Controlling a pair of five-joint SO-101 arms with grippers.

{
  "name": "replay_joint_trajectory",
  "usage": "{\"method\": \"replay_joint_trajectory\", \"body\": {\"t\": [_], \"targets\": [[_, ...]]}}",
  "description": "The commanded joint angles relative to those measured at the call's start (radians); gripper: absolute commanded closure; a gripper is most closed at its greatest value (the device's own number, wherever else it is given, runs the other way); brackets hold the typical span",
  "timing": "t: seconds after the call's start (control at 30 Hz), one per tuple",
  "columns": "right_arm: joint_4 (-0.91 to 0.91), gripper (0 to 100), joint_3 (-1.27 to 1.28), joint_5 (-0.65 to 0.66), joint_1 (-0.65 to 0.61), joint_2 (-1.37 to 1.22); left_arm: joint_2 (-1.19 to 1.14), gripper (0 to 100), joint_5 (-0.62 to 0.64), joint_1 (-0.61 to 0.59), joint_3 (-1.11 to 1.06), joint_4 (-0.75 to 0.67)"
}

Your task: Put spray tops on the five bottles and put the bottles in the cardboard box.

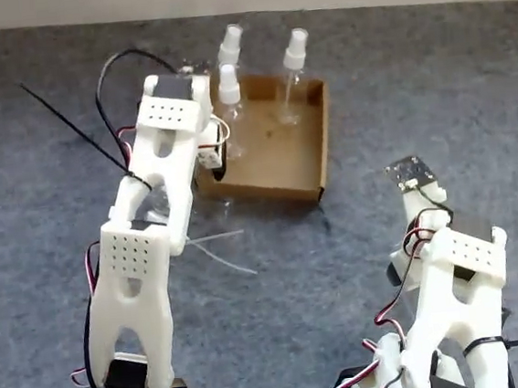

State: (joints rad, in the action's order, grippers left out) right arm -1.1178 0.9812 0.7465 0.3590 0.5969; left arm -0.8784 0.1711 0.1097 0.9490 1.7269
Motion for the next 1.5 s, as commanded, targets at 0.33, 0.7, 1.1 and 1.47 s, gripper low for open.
{"method": "replay_joint_trajectory", "body": {"t": [0.33, 0.7, 1.1, 1.47], "targets": [[-0.012, 99.5, -0.004, -0.008, -0.001, 0.035, 0.303, 83, -0.100, -0.133, -0.050, 0.026], [-0.012, 99.5, -0.004, -0.008, -0.008, 0.035, 0.730, 83, -0.130, -0.148, -0.375, 0.020], [-0.004, 99.5, -0.002, -0.014, -0.008, 0.030, 1.498, 83, -0.071, -0.148, -1.435, -0.525], [0.061, 99.5, 0.035, -0.181, -0.016, 0.035, 2.111, 83, -0.074, -0.154, -2.276, -1.025]]}}
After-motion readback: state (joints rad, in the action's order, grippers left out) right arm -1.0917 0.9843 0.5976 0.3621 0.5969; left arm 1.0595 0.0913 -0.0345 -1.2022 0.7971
